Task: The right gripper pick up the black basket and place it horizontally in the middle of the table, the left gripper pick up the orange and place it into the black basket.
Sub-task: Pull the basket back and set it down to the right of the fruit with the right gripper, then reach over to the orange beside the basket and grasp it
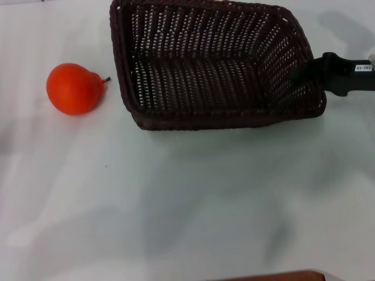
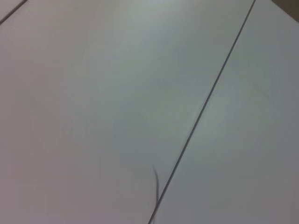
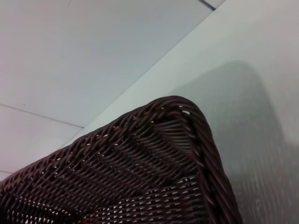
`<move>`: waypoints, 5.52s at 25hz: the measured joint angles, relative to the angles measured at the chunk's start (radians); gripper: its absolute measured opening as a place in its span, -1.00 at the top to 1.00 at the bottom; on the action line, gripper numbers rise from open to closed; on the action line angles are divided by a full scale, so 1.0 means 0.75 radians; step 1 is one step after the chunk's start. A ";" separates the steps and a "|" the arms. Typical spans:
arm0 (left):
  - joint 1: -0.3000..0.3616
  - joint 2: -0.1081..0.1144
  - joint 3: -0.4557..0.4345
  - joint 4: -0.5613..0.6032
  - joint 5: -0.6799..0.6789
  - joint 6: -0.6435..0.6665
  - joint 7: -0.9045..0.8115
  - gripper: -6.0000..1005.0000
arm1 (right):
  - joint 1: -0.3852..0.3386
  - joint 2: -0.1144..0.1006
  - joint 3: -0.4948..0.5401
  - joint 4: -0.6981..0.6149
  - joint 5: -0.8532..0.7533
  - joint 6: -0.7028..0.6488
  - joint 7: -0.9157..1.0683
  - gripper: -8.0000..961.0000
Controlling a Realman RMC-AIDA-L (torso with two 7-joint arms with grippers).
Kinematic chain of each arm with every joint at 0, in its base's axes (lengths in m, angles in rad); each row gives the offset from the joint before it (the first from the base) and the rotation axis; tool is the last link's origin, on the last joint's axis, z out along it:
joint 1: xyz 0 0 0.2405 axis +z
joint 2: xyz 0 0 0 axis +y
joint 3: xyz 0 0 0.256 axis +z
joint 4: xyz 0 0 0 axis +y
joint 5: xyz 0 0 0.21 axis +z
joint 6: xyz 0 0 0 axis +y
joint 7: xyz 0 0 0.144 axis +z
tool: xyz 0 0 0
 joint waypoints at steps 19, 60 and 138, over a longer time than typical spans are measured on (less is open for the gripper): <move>-0.012 0.002 0.014 -0.006 0.006 0.074 0.001 -0.57 | -0.001 0.008 0.008 0.077 0.036 0.010 -0.045 -0.24; -0.165 -0.004 0.523 -0.187 0.371 1.020 0.121 -0.37 | -0.021 0.037 0.020 0.122 0.677 -0.045 -0.452 -0.66; -0.266 -0.009 0.503 -0.141 0.210 1.255 0.030 -0.77 | 0.007 0.057 0.015 0.210 0.741 -0.058 -0.538 -0.66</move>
